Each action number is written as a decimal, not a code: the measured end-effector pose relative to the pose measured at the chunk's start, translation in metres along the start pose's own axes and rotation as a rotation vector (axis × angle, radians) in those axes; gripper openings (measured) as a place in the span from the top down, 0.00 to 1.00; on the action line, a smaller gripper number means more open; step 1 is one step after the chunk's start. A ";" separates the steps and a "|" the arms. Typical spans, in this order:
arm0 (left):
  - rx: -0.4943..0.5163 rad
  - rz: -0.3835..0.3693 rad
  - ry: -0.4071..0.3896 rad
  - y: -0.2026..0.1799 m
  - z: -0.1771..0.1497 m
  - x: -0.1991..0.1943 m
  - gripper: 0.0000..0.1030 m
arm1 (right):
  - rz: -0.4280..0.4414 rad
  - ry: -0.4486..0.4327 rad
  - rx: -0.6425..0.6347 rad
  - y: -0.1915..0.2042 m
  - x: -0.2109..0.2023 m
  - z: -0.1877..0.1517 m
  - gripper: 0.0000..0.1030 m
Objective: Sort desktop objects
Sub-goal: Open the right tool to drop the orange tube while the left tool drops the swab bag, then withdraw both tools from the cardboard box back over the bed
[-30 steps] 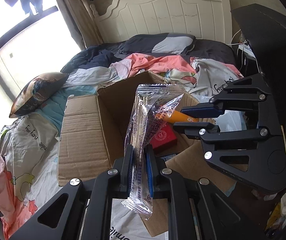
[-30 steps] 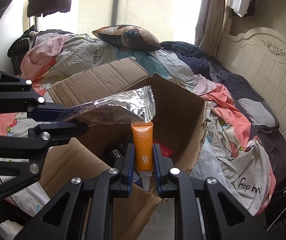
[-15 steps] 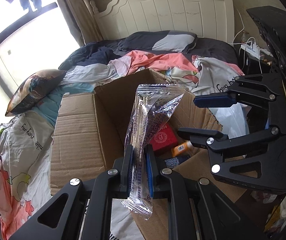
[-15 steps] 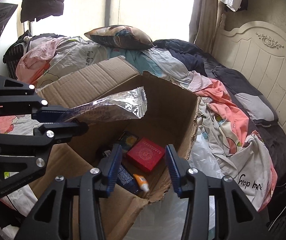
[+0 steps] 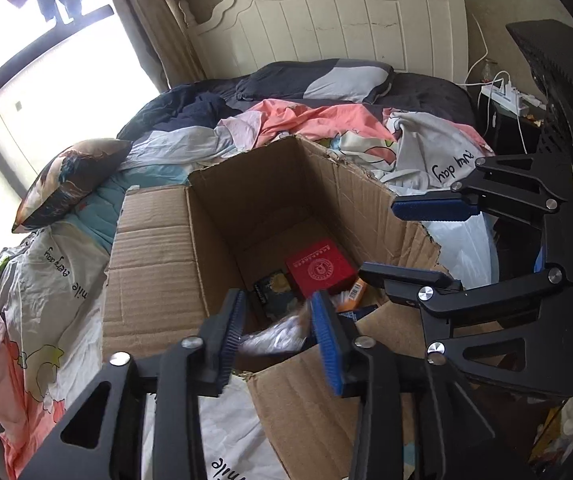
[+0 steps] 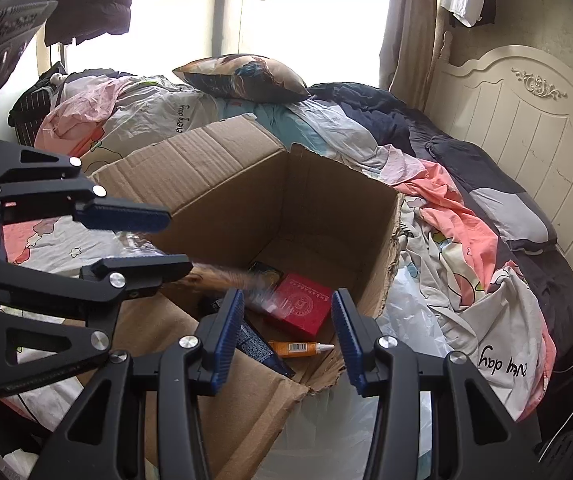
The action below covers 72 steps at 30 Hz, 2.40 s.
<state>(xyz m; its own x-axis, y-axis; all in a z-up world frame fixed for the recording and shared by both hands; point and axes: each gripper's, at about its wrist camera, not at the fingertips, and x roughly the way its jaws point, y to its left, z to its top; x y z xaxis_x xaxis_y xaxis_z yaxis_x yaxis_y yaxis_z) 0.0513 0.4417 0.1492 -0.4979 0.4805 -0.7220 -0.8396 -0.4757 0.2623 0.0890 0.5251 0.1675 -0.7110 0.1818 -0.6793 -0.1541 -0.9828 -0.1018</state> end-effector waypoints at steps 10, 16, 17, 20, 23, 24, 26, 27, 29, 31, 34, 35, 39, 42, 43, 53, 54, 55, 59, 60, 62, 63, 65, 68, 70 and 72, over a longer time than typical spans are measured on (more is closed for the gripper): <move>-0.043 0.030 -0.019 0.010 -0.007 -0.016 0.07 | -0.010 0.003 0.031 -0.002 -0.002 -0.001 0.42; -0.075 0.051 -0.015 0.020 -0.014 -0.022 0.00 | 0.014 0.002 0.084 -0.002 -0.004 0.001 0.27; -0.073 0.057 -0.013 0.020 -0.015 -0.023 0.00 | 0.010 -0.001 0.083 0.000 -0.005 0.002 0.26; -0.059 0.081 -0.004 0.020 -0.021 -0.026 0.00 | 0.008 -0.008 0.078 0.007 -0.009 0.004 0.24; -0.060 0.095 -0.005 0.022 -0.026 -0.031 0.00 | 0.005 -0.012 0.071 0.014 -0.013 0.007 0.24; -0.063 0.095 -0.006 0.023 -0.028 -0.034 0.00 | 0.006 -0.014 0.069 0.016 -0.014 0.007 0.24; -0.067 0.100 -0.011 0.027 -0.032 -0.039 0.00 | 0.014 -0.014 0.067 0.021 -0.016 0.008 0.24; -0.071 0.105 -0.013 0.029 -0.034 -0.041 0.00 | 0.014 -0.012 0.063 0.024 -0.017 0.008 0.24; -0.080 0.112 -0.014 0.033 -0.040 -0.046 0.00 | 0.012 -0.010 0.048 0.031 -0.018 0.008 0.24; -0.087 0.119 -0.013 0.038 -0.045 -0.050 0.00 | 0.011 -0.014 0.035 0.040 -0.020 0.009 0.24; -0.089 0.132 -0.010 0.045 -0.054 -0.056 0.00 | -0.010 -0.021 0.010 0.054 -0.023 0.010 0.24; -0.091 0.138 -0.010 0.048 -0.057 -0.058 0.00 | -0.016 -0.022 0.003 0.059 -0.023 0.010 0.24; -0.115 0.151 -0.015 0.059 -0.069 -0.068 0.00 | 0.008 -0.015 -0.002 0.072 -0.023 0.013 0.24; -0.128 0.166 -0.017 0.067 -0.079 -0.074 0.00 | 0.021 -0.012 -0.007 0.083 -0.023 0.015 0.24; -0.131 0.174 -0.017 0.070 -0.083 -0.076 0.00 | 0.022 -0.013 -0.013 0.087 -0.023 0.015 0.24; -0.236 0.219 0.034 0.114 -0.134 -0.077 0.00 | 0.052 0.010 -0.095 0.140 -0.010 0.016 0.24; -0.250 0.221 0.041 0.119 -0.138 -0.076 0.00 | 0.055 0.012 -0.100 0.144 -0.009 0.016 0.24; -0.260 0.222 0.046 0.123 -0.143 -0.075 0.00 | 0.058 0.014 -0.103 0.147 -0.008 0.016 0.24; -0.298 0.225 0.051 0.138 -0.158 -0.077 0.00 | 0.074 0.026 -0.109 0.159 -0.002 0.015 0.24; -0.307 0.225 0.049 0.141 -0.162 -0.077 0.00 | 0.080 0.030 -0.109 0.162 0.000 0.015 0.24; -0.322 0.229 0.052 0.147 -0.169 -0.079 0.00 | 0.094 0.041 -0.110 0.169 0.005 0.014 0.24; -0.329 0.234 0.055 0.150 -0.173 -0.079 0.00 | 0.101 0.047 -0.111 0.172 0.007 0.013 0.24; -0.343 0.241 0.059 0.155 -0.180 -0.081 0.00 | 0.110 0.055 -0.112 0.179 0.011 0.013 0.24; -0.364 0.259 0.069 0.161 -0.192 -0.082 0.00 | 0.127 0.061 -0.105 0.190 0.017 0.012 0.24; -0.370 0.286 0.083 0.165 -0.201 -0.081 0.00 | 0.140 0.065 -0.098 0.197 0.020 0.011 0.24; -0.383 0.320 0.098 0.169 -0.211 -0.080 0.00 | 0.153 0.071 -0.093 0.205 0.023 0.009 0.24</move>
<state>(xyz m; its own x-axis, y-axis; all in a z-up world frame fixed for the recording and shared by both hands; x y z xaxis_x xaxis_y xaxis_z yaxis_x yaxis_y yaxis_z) -0.0049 0.1674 0.1160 -0.6786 0.2041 -0.7056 -0.4992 -0.8328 0.2393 0.0348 0.3280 0.1381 -0.6706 0.0308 -0.7412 0.0186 -0.9981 -0.0583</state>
